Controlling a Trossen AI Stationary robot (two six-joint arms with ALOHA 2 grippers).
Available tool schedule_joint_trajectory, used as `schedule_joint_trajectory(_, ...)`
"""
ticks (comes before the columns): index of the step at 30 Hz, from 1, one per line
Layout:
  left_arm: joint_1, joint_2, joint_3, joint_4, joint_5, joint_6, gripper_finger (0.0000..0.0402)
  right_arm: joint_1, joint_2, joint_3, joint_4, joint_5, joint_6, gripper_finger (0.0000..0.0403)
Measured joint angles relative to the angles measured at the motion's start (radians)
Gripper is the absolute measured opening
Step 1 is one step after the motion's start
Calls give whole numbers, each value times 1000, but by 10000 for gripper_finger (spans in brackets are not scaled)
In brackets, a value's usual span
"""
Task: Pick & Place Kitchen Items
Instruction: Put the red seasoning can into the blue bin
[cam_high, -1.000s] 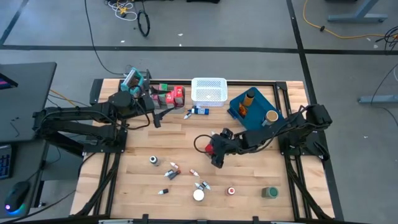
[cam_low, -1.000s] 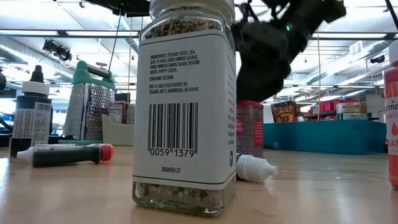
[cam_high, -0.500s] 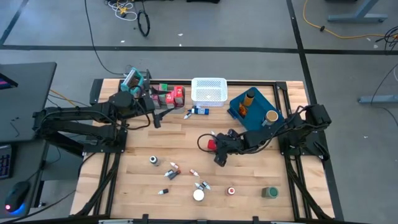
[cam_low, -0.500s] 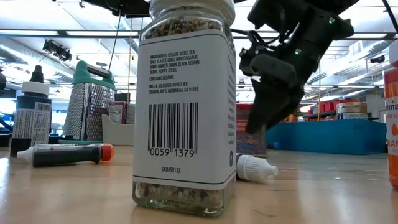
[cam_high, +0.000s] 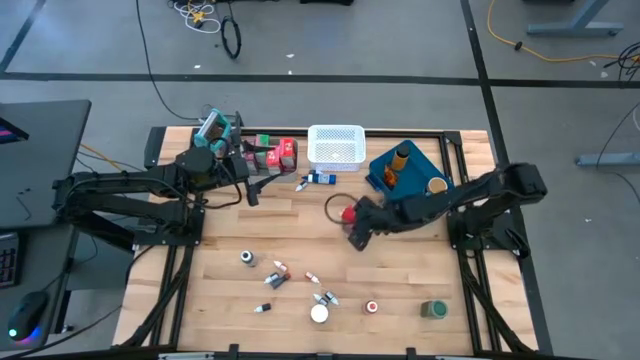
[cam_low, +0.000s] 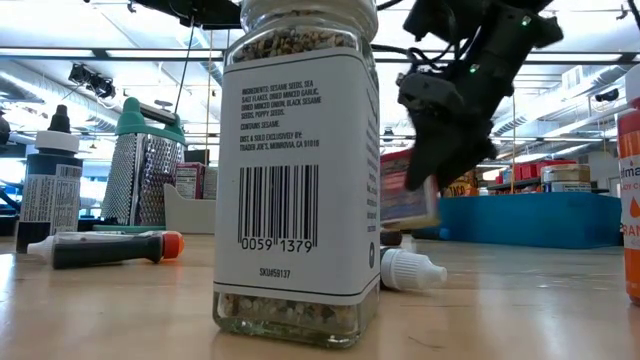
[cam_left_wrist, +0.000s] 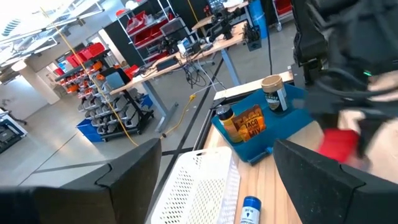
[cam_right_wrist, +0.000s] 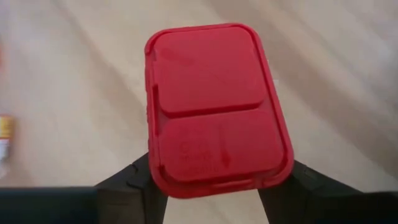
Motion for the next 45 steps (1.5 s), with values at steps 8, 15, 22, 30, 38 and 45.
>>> schedule_joint_trajectory(8,0,0,0,0,0,18,316,-27,-281,1,-349,154,159,200)
schedule_joint_trajectory(15,0,0,0,-11,0,19,316,-25,-428,2,-576,319,265,207)
schedule_joint_trajectory(22,0,0,0,-20,0,24,316,-57,-390,2,-710,359,334,201)
schedule_joint_trajectory(30,0,0,0,-20,1,26,316,-162,-277,2,-746,382,332,206)
schedule_joint_trajectory(38,0,0,0,-12,5,26,316,-359,-188,2,-663,357,200,207)
schedule_joint_trajectory(45,0,0,0,9,24,38,316,-502,-135,2,-599,322,69,207)
